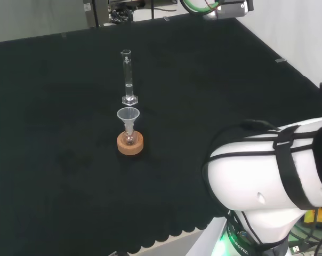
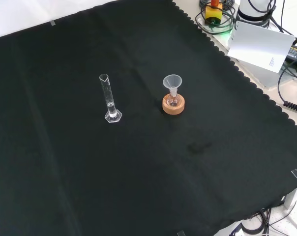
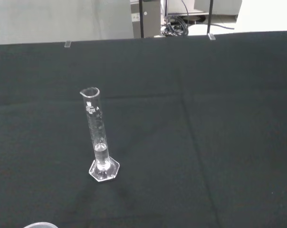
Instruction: Pick up the graduated cylinder.
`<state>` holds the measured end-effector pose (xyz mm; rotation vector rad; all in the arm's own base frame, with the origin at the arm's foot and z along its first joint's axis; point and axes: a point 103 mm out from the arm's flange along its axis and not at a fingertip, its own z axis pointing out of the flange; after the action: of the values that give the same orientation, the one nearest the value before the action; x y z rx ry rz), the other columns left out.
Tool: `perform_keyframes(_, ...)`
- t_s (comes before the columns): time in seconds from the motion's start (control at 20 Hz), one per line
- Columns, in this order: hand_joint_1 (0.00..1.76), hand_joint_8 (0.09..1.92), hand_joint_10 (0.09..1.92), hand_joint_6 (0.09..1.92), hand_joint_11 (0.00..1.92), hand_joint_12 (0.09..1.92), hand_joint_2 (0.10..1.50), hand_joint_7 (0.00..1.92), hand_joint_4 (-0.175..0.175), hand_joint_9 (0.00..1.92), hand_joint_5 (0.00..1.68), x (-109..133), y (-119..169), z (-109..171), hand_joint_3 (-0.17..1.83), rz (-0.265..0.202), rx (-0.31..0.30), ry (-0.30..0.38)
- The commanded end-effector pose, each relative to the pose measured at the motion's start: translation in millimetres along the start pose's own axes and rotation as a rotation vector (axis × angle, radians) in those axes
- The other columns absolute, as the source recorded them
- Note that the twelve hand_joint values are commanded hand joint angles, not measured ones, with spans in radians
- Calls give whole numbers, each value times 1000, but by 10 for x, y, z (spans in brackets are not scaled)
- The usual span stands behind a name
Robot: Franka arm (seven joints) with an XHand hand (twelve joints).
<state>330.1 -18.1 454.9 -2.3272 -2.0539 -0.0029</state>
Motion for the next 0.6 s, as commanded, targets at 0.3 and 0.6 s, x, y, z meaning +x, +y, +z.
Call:
perform_keyframes(0.3,101,478,616,87,79,1358,1224,10,-3,140,251,-178,739,594,309,-20,22,32)
perform_keyframes(0.6,161,488,623,87,79,1359,1201,28,-8,159,260,-240,1246,1073,292,-96,14,71)
